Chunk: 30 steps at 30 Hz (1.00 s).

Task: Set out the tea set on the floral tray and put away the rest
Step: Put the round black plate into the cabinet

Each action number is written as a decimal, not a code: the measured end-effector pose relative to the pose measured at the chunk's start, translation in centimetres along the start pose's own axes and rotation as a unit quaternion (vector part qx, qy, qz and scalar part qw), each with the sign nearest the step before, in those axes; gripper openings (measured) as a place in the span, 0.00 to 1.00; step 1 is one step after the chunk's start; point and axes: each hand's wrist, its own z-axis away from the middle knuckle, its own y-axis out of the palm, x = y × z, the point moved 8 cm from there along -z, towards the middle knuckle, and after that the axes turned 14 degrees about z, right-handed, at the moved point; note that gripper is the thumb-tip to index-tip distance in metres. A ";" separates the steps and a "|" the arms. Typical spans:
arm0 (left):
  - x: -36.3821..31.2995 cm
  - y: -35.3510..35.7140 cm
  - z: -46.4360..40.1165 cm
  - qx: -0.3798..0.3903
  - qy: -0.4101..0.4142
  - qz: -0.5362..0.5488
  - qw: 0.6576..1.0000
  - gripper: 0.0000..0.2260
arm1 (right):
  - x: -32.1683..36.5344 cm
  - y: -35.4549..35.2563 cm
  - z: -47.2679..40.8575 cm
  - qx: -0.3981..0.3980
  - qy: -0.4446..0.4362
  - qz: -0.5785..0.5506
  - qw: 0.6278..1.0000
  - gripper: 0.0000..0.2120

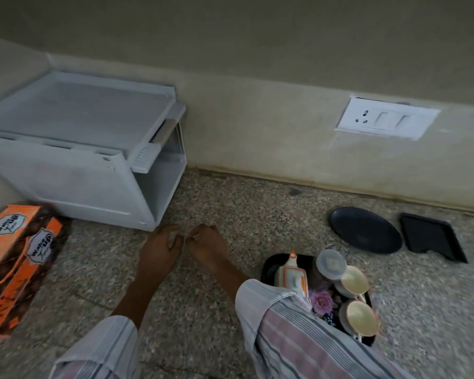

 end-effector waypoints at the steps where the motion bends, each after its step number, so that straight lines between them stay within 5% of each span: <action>1: -0.4 0.4 -0.1 0.004 0.007 0.001 1.000 0.24 | -0.3 -0.4 -0.1 -0.004 -0.002 -0.001 1.000 0.17; 10: -4.6 5.6 -2.6 0.027 0.053 0.005 0.998 0.16 | -2.5 -7.4 0.0 -0.072 -0.032 0.039 0.996 0.16; 22: -11.2 15.9 -4.0 0.113 0.061 0.009 0.992 0.19 | -10.8 -17.7 1.0 -0.151 -0.002 0.060 0.987 0.14; 30: -15.7 25.3 -6.1 0.227 0.068 -0.115 0.965 0.27 | -19.3 -25.0 0.5 -0.185 0.013 0.090 0.979 0.13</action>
